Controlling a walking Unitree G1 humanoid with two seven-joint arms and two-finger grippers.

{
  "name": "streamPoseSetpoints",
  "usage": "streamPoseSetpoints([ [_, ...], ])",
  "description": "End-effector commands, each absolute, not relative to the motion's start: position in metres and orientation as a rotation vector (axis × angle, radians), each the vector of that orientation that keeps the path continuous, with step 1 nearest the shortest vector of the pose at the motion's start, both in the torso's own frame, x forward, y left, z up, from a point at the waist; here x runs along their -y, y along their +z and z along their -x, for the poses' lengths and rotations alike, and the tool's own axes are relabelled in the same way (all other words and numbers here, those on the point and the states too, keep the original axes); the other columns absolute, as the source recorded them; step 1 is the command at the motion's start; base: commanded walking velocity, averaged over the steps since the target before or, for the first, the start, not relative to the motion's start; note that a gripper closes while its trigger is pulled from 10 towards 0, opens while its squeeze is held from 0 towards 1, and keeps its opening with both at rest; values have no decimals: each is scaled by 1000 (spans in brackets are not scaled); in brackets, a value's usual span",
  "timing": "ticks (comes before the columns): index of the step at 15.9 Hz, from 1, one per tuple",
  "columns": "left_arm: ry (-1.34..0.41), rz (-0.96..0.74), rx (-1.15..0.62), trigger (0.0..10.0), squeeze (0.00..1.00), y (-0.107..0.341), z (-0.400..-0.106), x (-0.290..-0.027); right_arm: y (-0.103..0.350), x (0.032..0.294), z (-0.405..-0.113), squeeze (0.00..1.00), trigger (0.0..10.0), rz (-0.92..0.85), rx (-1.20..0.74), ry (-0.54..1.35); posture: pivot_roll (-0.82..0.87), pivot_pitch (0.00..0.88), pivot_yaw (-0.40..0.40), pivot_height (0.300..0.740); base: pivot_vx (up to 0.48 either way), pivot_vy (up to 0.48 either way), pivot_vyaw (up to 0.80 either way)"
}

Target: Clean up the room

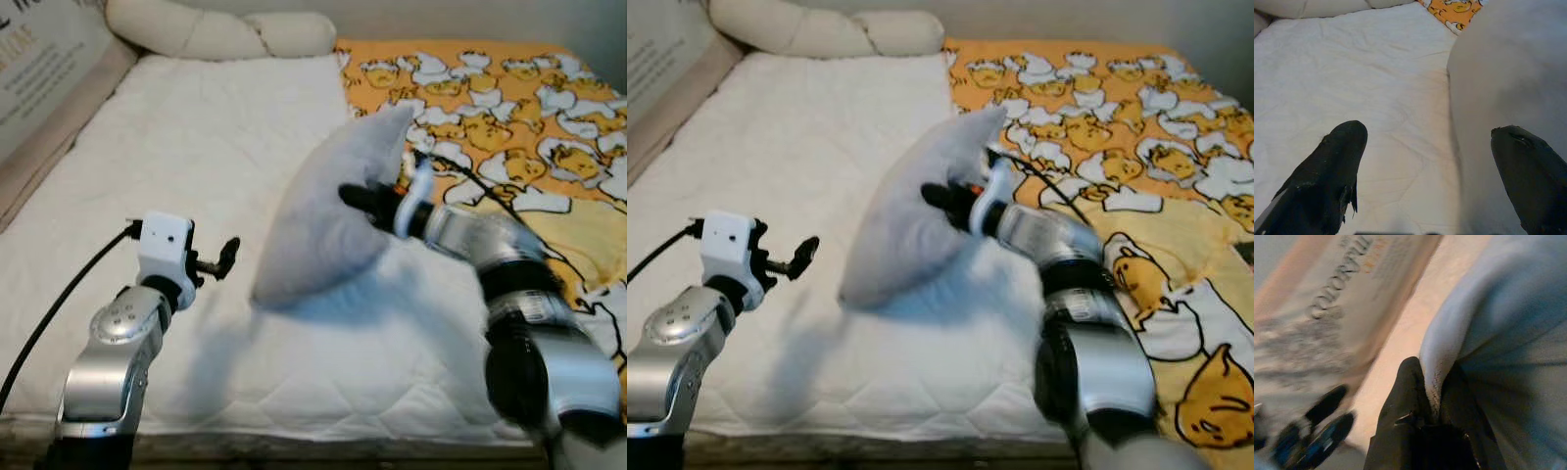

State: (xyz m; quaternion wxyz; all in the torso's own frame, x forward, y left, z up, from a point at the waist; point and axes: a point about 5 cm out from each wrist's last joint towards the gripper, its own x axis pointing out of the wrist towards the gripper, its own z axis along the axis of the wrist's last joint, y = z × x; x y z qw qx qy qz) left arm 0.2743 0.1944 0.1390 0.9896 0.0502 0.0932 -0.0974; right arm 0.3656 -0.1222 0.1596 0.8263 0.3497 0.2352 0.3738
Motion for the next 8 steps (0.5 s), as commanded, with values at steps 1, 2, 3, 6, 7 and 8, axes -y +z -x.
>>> streamPoseSetpoints([
  [1,-196,-88,-177,10000,0,141,-274,-194,184,122,-364,0,0,-762,-422,885,-99,0,20,740,0,0,0],
  [2,-170,-84,-176,10000,0,141,-274,-195,185,130,-352,0,0,-804,-402,939,-104,0,12,740,0,0,0],
  [3,-152,-80,-181,10000,0,141,-274,-195,173,139,-337,0,0,-815,-427,957,-102,0,9,740,0,0,0],
  [6,-142,-48,-181,10000,0,141,-273,-194,120,159,-303,0,0,-821,-595,832,-105,0,10,740,0,0,0],
  [7,-166,-5,-175,10000,0,142,-272,-190,102,170,-291,0,0,-820,-646,745,-110,0,15,740,0,0,0],
  [8,-185,19,-176,10000,0,141,-273,-186,91,179,-286,0,0,-808,-671,681,-110,0,15,740,0,0,0],
])
